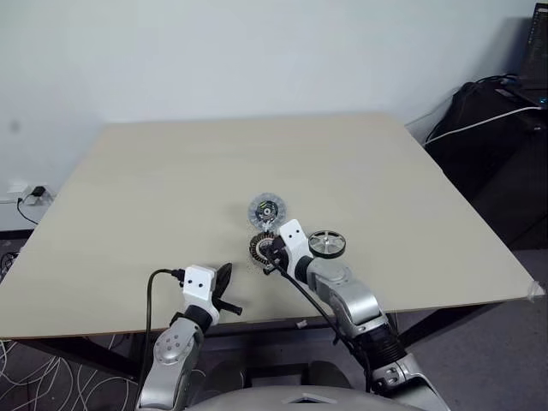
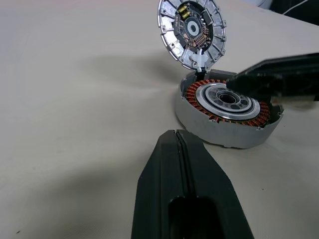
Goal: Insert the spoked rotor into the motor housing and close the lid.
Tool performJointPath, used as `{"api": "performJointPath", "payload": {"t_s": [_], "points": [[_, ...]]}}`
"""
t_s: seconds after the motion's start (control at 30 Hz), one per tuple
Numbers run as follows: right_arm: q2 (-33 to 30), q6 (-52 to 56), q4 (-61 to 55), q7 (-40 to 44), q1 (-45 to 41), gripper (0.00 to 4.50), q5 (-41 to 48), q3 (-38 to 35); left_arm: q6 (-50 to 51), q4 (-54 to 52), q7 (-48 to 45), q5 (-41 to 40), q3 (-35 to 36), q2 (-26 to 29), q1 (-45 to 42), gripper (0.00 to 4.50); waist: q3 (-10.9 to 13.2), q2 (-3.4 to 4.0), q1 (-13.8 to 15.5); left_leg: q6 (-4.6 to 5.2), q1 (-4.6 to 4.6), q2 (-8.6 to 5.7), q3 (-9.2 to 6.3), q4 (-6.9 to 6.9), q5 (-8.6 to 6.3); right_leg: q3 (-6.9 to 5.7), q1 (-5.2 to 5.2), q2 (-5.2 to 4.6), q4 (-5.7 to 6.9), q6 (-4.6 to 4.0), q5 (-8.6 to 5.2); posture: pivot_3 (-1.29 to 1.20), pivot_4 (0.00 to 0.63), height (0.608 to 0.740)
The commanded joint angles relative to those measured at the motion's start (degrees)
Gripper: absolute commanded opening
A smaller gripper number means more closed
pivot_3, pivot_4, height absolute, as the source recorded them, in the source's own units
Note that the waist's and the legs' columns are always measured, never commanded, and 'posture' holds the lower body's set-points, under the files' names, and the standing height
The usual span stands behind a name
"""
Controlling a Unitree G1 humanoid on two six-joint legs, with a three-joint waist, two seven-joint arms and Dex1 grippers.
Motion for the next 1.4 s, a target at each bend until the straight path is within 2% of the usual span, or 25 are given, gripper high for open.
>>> {"api": "performJointPath", "payload": {"t_s": [0.03, 0.17, 0.27, 0.5, 0.6, 0.9, 1.17, 1.4], "points": [[1.4, -5.14, -3.57, -3.5, -0.31, 0.02, 0.09, -3.17, -0.54, -1.31, -0.06, -0.1, -0.31, 0.04, -0.74, 0.0, 0.0, 0.0, 0.02, 0.0, 0.0, 0.0, 0.0, 0.0, 0.0, 0.0, 0.0, 0.0, 0.0, -0.02, 0.01, 0.0, 0.0, 0.74], [-0.37, -12.67, -4.98, -9.6, 2.34, 0.02, -4.94, -4.49, -1.11, -1.69, 0.25, 0.83, -0.54, 0.35, -0.48, 0.0, 0.0, -0.01, 0.12, 0.0, -0.01, -0.01, 0.0, -0.01, 0.0, 0.01, 0.0, -0.01, 0.0, -0.01, 0.01, 0.0, 0.0, 0.74], [-1.19, -14.12, -8.82, -13.38, 6.65, 0.02, -5.41, -8.21, -0.88, -1.89, -0.09, 0.71, -0.76, 0.56, -0.24, 0.0, 0.0, -0.01, 0.26, 0.0, -0.02, -0.02, 0.0, -0.02, 0.0, 0.01, 0.0, -0.01, -0.01, 0.02, -0.02, 0.0, 0.0, 0.74], [-3.74, -10.06, -18.6, -17.22, 18.65, 0.02, -3.32, -17.79, 0.25, -1.29, -1.58, 0.22, -1.49, 1.36, -0.48, 0.0, 0.02, 0.02, 0.44, 0.01, -0.1, 0.0, 0.02, -0.02, -0.01, 0.04, -0.06, -0.03, -0.02, 0.24, -0.18, 0.0, 0.0, 0.74], [-1.94, -6.94, -20.9, -17.38, 21.29, 0.6, 0.33, -20.65, 0.8, -0.66, -2.2, 0.09, -1.58, 1.82, -1.6, 0.0, 0.04, 0.05, 0.23, 0.01, -0.08, 0.07, 0.02, -0.01, -0.01, 0.03, -0.06, 0.01, 0.0, 0.21, -0.22, 0.0, 0.0, 0.74], [5.66, 0.21, -22.96, -21.24, 19.03, 3.43, 8.5, -24.99, 1.78, -0.59, -3.06, -0.19, -1.42, 2.31, -2.05, 0.0, 0.09, 0.17, 0.17, 0.0, -0.03, 0.06, 0.04, 0.04, 0.0, 0.07, -0.04, 0.01, 0.02, 0.03, -0.3, 0.0, 0.0, 0.74], [10.84, 9.83, -21.8, -26.07, 13.57, 3.43, 23.25, -32.53, 2.07, -1.04, -2.84, -0.35, -1.2, 1.87, -1.03, 0.0, 0.14, 0.27, 0.28, 0.03, -0.14, 0.04, 0.04, -0.03, -0.02, 0.11, -0.19, 0.0, 0.02, -0.01, -0.23, 0.0, 0.0, 0.74], [11.86, 15.38, -20.22, -30.34, 11.3, 3.43, 34.02, -35.02, 2.3, -1.11, -2.93, -0.46, -1.28, 1.72, -1.08, 0.0, 0.17, 0.36, 0.11, 0.03, -0.15, 0.04, 0.06, -0.03, -0.01, 0.12, -0.21, 0.0, 0.03, 0.03, -0.26, 0.0, 0.0, 0.74]]}}
